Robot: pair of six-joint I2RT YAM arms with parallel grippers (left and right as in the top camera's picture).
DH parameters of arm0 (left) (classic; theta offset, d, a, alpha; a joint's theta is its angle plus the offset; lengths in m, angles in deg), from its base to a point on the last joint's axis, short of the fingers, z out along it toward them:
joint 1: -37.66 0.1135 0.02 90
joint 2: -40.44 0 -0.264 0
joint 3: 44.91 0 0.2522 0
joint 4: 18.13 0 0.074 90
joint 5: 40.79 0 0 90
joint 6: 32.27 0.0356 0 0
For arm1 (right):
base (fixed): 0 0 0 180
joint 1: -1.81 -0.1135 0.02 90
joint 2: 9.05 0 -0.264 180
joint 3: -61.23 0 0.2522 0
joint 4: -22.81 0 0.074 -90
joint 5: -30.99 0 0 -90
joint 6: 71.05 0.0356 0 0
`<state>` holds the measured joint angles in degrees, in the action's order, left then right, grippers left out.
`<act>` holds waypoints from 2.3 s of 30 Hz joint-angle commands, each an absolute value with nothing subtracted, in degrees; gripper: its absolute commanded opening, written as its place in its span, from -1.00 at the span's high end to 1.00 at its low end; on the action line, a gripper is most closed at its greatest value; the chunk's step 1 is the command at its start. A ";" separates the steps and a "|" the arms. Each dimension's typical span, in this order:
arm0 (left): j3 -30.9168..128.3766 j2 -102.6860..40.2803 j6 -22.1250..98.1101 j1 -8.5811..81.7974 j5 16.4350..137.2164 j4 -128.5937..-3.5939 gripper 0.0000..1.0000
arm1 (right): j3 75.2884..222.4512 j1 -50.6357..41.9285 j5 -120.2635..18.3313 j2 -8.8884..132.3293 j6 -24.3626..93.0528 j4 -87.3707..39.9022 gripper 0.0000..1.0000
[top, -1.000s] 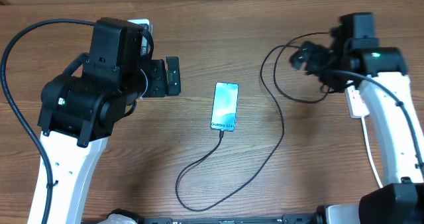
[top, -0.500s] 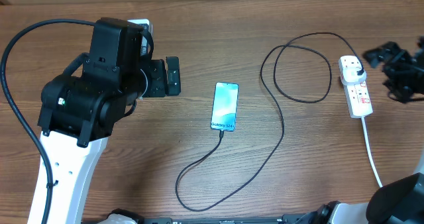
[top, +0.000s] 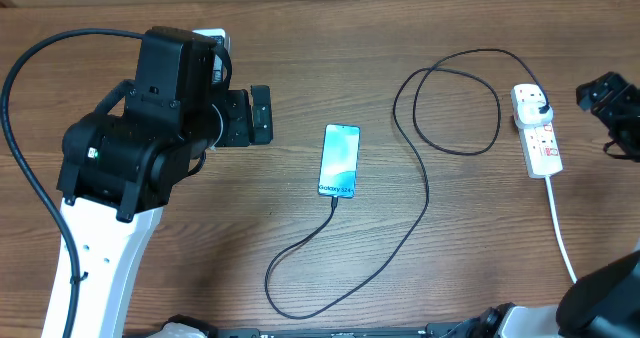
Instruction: Plug charger to phone and switch on socket
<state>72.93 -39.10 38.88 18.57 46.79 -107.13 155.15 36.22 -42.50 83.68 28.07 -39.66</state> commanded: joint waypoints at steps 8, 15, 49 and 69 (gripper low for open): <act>73.14 -39.39 39.95 18.85 46.05 -107.06 -0.99 | 154.06 35.90 -41.29 95.54 27.61 -35.64 -1.00; 73.14 -39.39 39.95 18.85 46.05 -107.06 -0.99 | 154.06 34.87 -36.22 99.98 27.15 -30.26 -1.00; 73.14 -39.39 39.95 18.85 46.05 -107.06 -0.99 | 154.02 28.77 -40.22 106.60 24.44 -23.09 -1.00; 73.14 -39.39 39.95 18.85 46.03 -107.06 -0.99 | 154.02 28.75 -37.03 106.71 24.44 -24.16 -1.00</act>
<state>72.93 -39.10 38.88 18.57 46.79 -107.11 154.34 28.84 -39.17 106.32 24.64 -23.42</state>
